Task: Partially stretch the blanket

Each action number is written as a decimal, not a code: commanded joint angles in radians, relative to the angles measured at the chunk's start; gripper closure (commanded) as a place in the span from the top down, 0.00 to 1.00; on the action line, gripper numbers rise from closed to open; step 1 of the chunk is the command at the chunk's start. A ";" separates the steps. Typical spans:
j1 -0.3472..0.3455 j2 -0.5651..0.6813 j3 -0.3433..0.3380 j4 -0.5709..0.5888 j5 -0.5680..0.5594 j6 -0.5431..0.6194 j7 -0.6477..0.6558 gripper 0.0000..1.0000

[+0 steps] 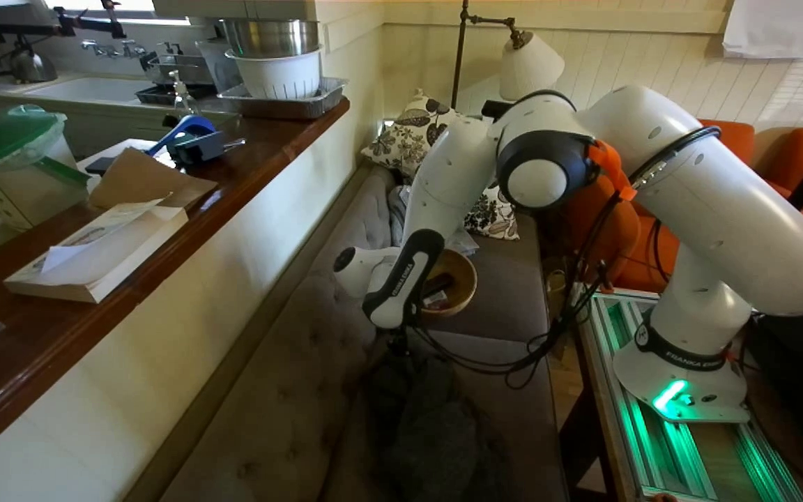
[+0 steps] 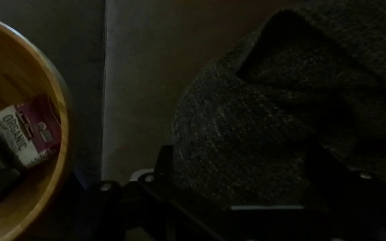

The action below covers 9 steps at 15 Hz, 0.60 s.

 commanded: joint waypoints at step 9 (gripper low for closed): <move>-0.074 0.150 0.051 0.050 0.339 -0.113 0.236 0.59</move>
